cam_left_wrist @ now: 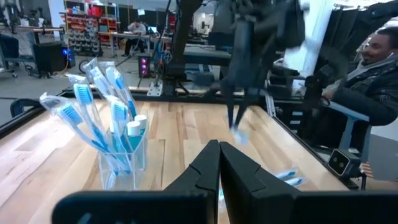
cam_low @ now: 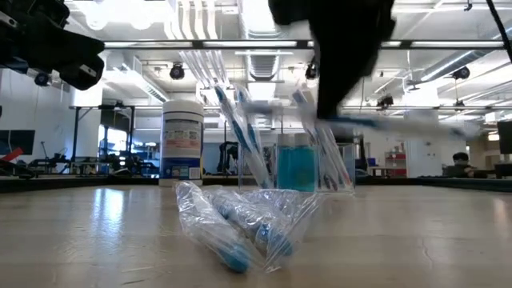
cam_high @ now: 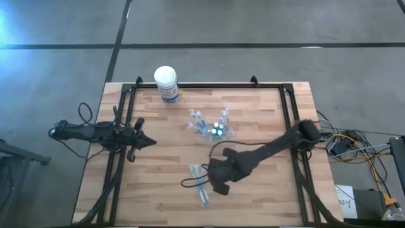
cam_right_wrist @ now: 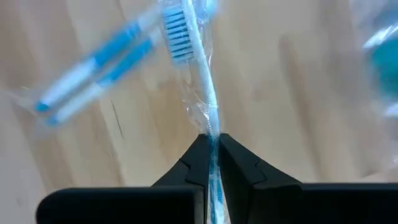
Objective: Pick & Place toothbrushing station
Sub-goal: Put the blue toothbrush into the transparent organizer
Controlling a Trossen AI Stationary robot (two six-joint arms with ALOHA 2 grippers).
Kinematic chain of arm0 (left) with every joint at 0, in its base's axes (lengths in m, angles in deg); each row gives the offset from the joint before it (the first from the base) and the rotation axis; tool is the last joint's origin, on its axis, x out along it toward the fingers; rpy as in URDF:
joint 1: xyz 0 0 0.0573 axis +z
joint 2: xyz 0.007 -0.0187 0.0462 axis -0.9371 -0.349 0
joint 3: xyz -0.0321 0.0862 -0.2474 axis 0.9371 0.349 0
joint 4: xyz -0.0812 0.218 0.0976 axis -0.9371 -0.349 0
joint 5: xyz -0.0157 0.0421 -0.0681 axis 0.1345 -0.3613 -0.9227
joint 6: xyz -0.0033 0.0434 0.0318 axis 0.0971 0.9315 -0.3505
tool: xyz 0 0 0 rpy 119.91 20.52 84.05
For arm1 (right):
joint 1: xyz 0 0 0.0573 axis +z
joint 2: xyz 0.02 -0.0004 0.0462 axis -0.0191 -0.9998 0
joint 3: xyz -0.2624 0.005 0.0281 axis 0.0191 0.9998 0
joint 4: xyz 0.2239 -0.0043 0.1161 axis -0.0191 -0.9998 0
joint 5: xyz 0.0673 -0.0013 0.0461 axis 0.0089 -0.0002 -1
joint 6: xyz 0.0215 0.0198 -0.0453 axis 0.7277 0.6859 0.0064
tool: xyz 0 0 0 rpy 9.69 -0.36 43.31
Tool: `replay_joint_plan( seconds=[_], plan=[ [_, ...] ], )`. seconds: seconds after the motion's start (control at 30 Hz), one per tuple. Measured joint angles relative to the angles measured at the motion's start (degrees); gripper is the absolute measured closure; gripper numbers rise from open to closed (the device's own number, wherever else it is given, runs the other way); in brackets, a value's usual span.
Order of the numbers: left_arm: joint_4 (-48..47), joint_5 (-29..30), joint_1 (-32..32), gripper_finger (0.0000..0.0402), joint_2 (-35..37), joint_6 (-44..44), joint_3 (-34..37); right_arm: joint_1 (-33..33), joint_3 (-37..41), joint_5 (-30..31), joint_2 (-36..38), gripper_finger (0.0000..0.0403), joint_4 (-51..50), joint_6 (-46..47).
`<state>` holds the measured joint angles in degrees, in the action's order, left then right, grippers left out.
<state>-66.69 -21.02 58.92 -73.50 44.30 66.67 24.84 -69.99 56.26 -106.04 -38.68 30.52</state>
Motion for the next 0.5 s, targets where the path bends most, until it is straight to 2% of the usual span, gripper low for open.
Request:
replay_joint_plan(
  seconds=[0.13, 0.2, 0.27, 0.33, 0.4, 0.5],
  plan=[
    [1.1, 0.5, 0.0, 0.0388, 0.0, 0.0, 0.0, 2.3, 0.7, 10.0, 7.6, 0.0385, 2.7, -7.6],
    [1.6, 0.8, 0.0, 0.0388, 0.0, 0.1, 0.2, 3.2, 2.9, 15.4, 11.6, 0.0385, 3.9, -10.1],
    [2.5, 1.1, 0.0, 0.0388, 0.0, -0.2, 0.8, 3.3, 6.7, 18.2, 15.6, 0.0385, 6.4, -12.4],
    [2.9, 1.0, 0.0, 0.0388, -0.1, -0.4, 1.4, 3.4, 11.7, 19.2, 19.7, 0.0385, 11.7, -17.1],
    [3.1, 1.0, 0.0, 0.0388, -0.1, -0.5, 2.3, 3.4, 18.3, 19.3, 24.0, 0.0385, 21.2, -23.7],
    [5.5, 1.0, 0.0, 0.0388, -0.1, -0.6, 4.6, 3.2, 29.8, 14.3, 29.1, 0.0385, 39.6, -33.3]
  ],
)
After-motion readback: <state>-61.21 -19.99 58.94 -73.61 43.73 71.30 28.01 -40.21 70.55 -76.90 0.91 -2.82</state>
